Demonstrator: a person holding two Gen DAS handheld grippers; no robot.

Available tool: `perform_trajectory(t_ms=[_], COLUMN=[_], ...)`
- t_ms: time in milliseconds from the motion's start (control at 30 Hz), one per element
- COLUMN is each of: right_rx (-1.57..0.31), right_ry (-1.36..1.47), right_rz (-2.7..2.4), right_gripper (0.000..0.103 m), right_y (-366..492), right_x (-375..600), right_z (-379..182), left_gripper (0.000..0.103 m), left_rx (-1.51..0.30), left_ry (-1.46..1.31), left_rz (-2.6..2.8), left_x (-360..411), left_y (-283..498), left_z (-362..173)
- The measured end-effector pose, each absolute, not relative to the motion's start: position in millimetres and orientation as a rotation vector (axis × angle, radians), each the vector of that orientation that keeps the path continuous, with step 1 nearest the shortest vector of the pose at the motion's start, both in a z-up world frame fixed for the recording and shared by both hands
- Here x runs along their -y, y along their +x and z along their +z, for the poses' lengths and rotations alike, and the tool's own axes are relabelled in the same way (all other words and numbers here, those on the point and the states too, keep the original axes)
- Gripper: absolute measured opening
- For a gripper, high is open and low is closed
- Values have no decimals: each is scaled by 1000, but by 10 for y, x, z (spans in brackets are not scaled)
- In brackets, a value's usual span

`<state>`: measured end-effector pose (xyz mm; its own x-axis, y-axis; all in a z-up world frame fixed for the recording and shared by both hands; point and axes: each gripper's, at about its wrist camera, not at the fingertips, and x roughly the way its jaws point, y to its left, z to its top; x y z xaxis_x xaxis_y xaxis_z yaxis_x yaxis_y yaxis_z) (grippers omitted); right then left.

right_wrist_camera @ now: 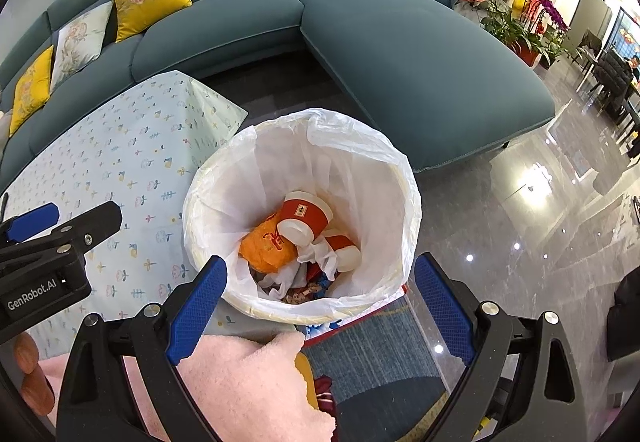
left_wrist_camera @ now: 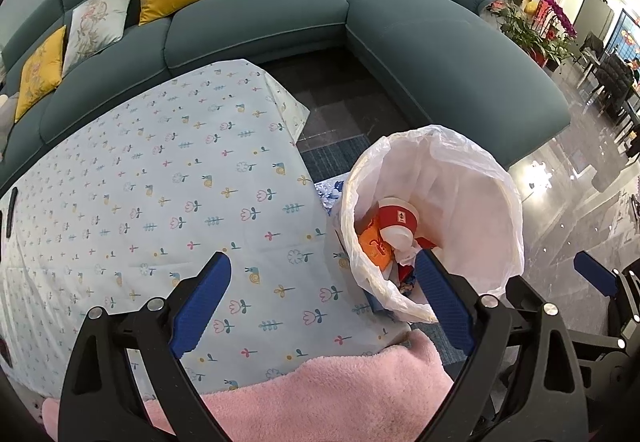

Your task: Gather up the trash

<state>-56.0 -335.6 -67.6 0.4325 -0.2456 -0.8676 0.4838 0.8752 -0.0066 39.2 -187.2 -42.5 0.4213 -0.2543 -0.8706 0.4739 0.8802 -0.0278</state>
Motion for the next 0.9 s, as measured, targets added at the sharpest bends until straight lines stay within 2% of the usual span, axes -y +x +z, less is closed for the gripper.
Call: perform_trajectory(t_ms=[900], right_rx=[-1028], right_ry=[262], right_rz=[-467], right_gripper=[91], right_y=[-690], right_x=[3353], right_z=[-712], left_gripper=[89], left_rx=[-1047], left_ry=[263], left_rz=[-458], left_x=[1936], left_y=[274], left_z=[-414])
